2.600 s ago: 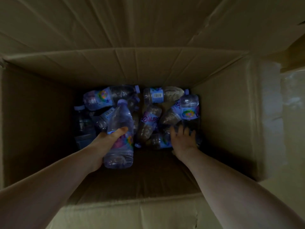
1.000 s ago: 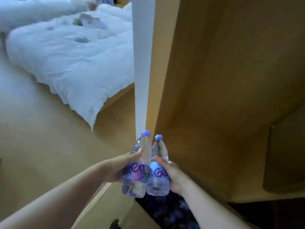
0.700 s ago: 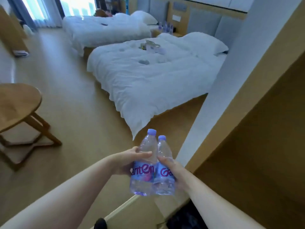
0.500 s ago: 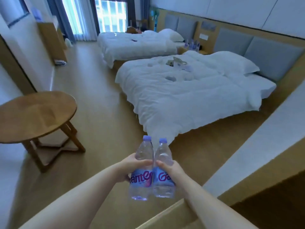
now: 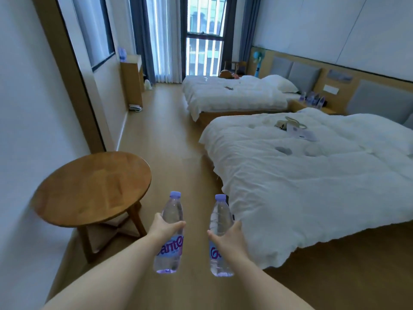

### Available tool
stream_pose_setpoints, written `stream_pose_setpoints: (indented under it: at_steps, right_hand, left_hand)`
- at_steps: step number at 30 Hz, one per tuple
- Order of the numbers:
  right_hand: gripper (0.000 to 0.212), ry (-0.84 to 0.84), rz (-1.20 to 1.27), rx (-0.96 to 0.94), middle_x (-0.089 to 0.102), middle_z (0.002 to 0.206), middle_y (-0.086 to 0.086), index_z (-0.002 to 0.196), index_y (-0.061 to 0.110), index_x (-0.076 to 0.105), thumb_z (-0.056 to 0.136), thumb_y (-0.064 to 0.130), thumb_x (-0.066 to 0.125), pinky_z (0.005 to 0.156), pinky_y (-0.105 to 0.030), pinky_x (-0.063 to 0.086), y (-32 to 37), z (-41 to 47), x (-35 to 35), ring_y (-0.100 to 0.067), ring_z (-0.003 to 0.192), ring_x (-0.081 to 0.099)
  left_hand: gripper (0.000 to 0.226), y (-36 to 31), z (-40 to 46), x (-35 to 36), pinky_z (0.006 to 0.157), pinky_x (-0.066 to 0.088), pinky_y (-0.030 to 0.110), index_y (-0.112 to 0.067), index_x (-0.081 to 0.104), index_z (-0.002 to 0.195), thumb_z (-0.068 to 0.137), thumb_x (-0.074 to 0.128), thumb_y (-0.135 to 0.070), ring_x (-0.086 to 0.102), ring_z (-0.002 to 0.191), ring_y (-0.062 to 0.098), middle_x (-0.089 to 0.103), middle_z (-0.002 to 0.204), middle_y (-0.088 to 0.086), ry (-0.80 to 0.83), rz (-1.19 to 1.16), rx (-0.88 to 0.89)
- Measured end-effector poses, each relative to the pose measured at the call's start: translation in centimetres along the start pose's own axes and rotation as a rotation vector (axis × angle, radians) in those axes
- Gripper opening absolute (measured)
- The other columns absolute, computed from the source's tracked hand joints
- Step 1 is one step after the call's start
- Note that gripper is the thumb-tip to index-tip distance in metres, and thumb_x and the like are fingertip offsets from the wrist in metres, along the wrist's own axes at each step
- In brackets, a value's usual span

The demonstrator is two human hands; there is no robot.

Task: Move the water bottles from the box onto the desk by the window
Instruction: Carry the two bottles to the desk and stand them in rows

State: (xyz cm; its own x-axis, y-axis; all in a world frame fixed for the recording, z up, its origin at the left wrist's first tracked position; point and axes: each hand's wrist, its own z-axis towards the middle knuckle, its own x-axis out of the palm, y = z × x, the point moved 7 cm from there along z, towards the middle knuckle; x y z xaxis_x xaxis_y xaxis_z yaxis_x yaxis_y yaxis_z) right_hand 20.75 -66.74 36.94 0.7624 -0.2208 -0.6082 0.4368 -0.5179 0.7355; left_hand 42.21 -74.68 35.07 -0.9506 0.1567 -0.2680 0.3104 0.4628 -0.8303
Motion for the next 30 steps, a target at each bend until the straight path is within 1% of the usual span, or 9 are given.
stream_pose_setpoints:
  at_steps: [2, 5, 8, 10, 12, 16, 18, 25, 30]
  right_hand:
    - [0.065, -0.002, -0.031, -0.016, 0.053, 0.111, 0.0, 0.118, 0.016, 0.033, 0.079, 0.051, 0.071, 0.066, -0.03, 0.043, 2.0, 3.1, 1.0, -0.018, 0.086, 0.054]
    - [0.065, 0.013, -0.069, -0.058, 0.058, 0.113, -0.001, 0.112, 0.018, 0.031, 0.076, 0.058, 0.069, 0.068, -0.031, 0.048, 5.2, 9.2, 2.6, -0.019, 0.09, 0.06]
    - [0.062, 0.029, -0.127, -0.149, 0.056, 0.112, 0.0, 0.105, 0.02, 0.027, 0.077, 0.061, 0.065, 0.068, -0.032, 0.049, 9.3, 15.8, 3.7, -0.019, 0.092, 0.061]
    - [0.061, 0.025, -0.15, -0.195, 0.055, 0.112, 0.0, 0.108, 0.018, 0.03, 0.078, 0.06, 0.063, 0.072, -0.034, 0.053, 12.2, 20.0, 3.6, -0.02, 0.093, 0.061]
    - [0.061, 0.041, -0.166, -0.233, 0.054, 0.111, 0.0, 0.112, 0.017, 0.032, 0.079, 0.059, 0.063, 0.074, -0.036, 0.054, 15.0, 24.1, 3.6, -0.019, 0.093, 0.061]
    - [0.056, 0.071, -0.188, -0.318, 0.053, 0.109, 0.0, 0.107, 0.019, 0.031, 0.081, 0.056, 0.064, 0.072, -0.032, 0.054, 21.0, 32.0, 4.3, -0.017, 0.091, 0.061]
    - [0.058, 0.074, -0.22, -0.334, 0.053, 0.109, 0.0, 0.109, 0.018, 0.032, 0.08, 0.057, 0.064, 0.071, -0.031, 0.052, 23.2, 34.6, 4.9, -0.017, 0.093, 0.061]
    - [0.065, 0.02, -0.26, -0.364, 0.053, 0.116, -0.004, 0.12, 0.013, 0.034, 0.08, 0.055, 0.065, 0.079, -0.037, 0.054, 32.3, 49.0, 10.8, -0.022, 0.102, 0.059]
    - [0.071, 0.017, -0.29, -0.328, 0.052, 0.118, -0.006, 0.124, 0.013, 0.032, 0.079, 0.056, 0.066, 0.082, -0.041, 0.056, 39.4, 59.0, 15.0, -0.023, 0.103, 0.059]
  left_hand:
    - [0.069, -1.9, 2.0, -0.2, 0.076, 0.054, 0.037, -0.011, 0.042, 0.119, 0.068, 0.083, -0.031, 0.065, 0.083, 0.023, 0.062, 0.097, 0.008, -0.058, 0.007, 0.009]
    - [0.065, -4.6, 6.4, 0.0, 0.076, 0.046, 0.032, -0.01, 0.038, 0.122, 0.074, 0.08, -0.027, 0.058, 0.088, 0.022, 0.058, 0.103, 0.007, -0.138, 0.073, 0.032]
    - [0.069, -8.2, 11.8, -0.4, 0.076, 0.045, 0.032, -0.012, 0.038, 0.126, 0.074, 0.079, -0.032, 0.056, 0.09, 0.021, 0.058, 0.109, 0.007, -0.235, 0.115, 0.079]
    - [0.07, -11.0, 15.3, -1.0, 0.076, 0.047, 0.033, -0.013, 0.038, 0.124, 0.072, 0.078, -0.037, 0.056, 0.088, 0.02, 0.057, 0.104, 0.004, -0.302, 0.142, 0.067]
    - [0.07, -13.9, 18.6, -1.4, 0.073, 0.046, 0.033, -0.013, 0.036, 0.125, 0.074, 0.077, -0.038, 0.057, 0.09, 0.022, 0.058, 0.11, 0.006, -0.341, 0.139, 0.047]
    - [0.069, -19.4, 25.7, -2.1, 0.072, 0.046, 0.032, -0.011, 0.036, 0.126, 0.076, 0.076, -0.035, 0.06, 0.102, 0.027, 0.057, 0.119, 0.01, -0.383, 0.102, 0.035]
    - [0.068, -21.1, 28.0, -2.7, 0.074, 0.046, 0.032, -0.01, 0.037, 0.126, 0.076, 0.077, -0.035, 0.061, 0.102, 0.028, 0.058, 0.119, 0.011, -0.4, 0.093, 0.027]
    - [0.068, -27.5, 43.3, -5.7, 0.079, 0.044, 0.032, -0.007, 0.039, 0.127, 0.077, 0.077, -0.032, 0.059, 0.105, 0.029, 0.058, 0.119, 0.012, -0.431, 0.043, 0.044]
    - [0.069, -32.3, 54.4, -10.1, 0.085, 0.049, 0.038, -0.008, 0.041, 0.119, 0.07, 0.08, -0.037, 0.06, 0.101, 0.031, 0.06, 0.115, 0.013, -0.466, 0.041, 0.002]
